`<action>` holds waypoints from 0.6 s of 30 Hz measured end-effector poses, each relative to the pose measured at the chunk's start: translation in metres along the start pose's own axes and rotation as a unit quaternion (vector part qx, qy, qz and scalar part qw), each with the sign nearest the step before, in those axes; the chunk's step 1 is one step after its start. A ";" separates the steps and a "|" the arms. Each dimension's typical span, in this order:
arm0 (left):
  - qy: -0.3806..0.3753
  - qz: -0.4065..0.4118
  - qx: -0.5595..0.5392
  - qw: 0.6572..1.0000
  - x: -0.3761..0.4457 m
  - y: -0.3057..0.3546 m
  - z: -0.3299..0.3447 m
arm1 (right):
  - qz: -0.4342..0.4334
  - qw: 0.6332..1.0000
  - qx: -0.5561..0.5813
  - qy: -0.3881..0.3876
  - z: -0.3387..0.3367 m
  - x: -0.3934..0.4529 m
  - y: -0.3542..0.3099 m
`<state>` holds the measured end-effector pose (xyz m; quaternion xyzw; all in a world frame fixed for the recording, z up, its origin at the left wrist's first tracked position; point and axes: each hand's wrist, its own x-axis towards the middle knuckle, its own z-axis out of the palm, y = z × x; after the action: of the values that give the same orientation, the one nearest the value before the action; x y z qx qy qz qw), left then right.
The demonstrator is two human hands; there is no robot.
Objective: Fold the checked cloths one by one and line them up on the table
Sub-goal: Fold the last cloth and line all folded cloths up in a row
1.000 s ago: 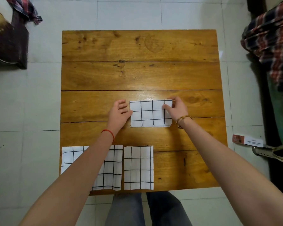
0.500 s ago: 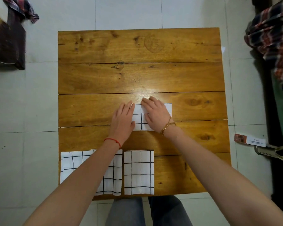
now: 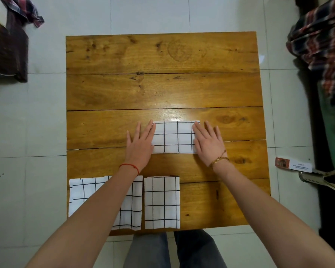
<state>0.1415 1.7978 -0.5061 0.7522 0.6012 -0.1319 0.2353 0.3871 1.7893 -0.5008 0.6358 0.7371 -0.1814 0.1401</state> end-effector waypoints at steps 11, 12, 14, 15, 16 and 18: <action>0.167 0.045 -0.065 0.983 -0.047 0.007 0.014 | -0.118 0.991 0.047 0.042 -0.012 -0.017 -0.040; 0.157 0.047 -0.063 0.985 -0.052 0.007 0.018 | -0.135 0.990 0.044 0.026 -0.009 -0.019 -0.048; 0.138 0.043 -0.055 0.988 -0.061 0.008 0.024 | -0.155 0.987 0.034 -0.001 -0.004 -0.023 -0.064; 0.132 0.040 -0.054 0.989 -0.064 0.009 0.026 | -0.162 0.986 0.026 -0.010 -0.001 -0.024 -0.070; 0.128 0.036 -0.054 0.990 -0.065 0.009 0.028 | -0.166 0.986 0.019 -0.016 0.002 -0.024 -0.075; 0.119 0.026 -0.050 0.991 -0.068 0.010 0.029 | -0.169 0.985 0.009 -0.023 0.006 -0.025 -0.081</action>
<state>0.1373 1.7242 -0.4962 0.7653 0.6109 -0.0048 0.2025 0.3105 1.7539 -0.4882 0.4987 0.8289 -0.2239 0.1189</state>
